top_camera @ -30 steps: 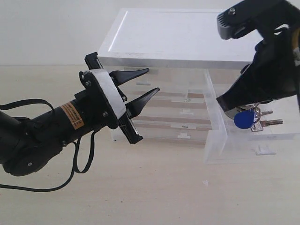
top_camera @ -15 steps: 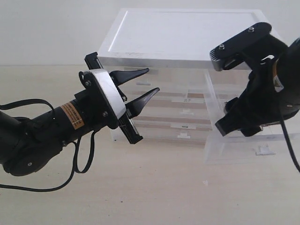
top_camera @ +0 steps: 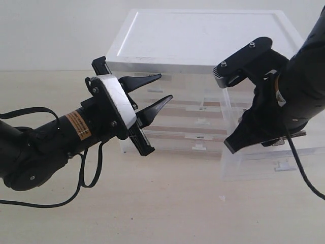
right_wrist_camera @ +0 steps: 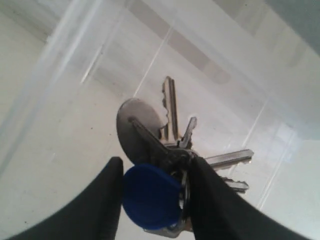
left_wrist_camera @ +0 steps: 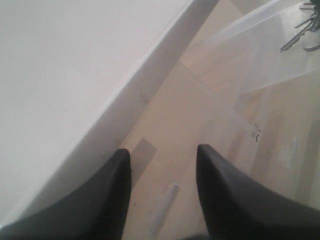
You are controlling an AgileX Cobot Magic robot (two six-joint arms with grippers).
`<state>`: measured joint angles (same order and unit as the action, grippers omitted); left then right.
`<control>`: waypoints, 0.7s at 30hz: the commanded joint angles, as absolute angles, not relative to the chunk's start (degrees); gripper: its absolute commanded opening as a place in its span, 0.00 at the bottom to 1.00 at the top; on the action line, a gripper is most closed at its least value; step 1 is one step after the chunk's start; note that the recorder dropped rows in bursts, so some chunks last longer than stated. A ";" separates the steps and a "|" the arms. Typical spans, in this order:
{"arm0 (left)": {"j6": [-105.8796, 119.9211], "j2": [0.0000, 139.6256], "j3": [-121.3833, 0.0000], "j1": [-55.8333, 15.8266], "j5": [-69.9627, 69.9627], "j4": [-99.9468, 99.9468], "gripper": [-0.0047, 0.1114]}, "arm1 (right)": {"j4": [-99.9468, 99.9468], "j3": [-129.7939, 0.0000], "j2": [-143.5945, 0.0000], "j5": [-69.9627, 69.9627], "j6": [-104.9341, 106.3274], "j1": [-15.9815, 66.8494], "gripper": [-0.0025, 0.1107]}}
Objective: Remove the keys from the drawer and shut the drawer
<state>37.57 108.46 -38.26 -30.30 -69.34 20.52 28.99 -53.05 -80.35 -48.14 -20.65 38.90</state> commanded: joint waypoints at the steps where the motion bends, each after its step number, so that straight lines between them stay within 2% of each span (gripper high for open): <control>1: 36.89 108.41 -38.48 -30.40 -69.96 20.01 0.38 | 27.85 -52.64 -81.23 -49.33 -18.00 38.89 0.02; 21: 36.89 108.41 -38.48 -30.40 -69.96 20.01 0.38 | 29.80 -56.40 -69.71 -50.81 -17.51 39.94 0.02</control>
<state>37.57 108.46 -38.26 -30.30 -69.34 20.52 28.65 -55.54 -71.69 -50.51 -17.99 39.91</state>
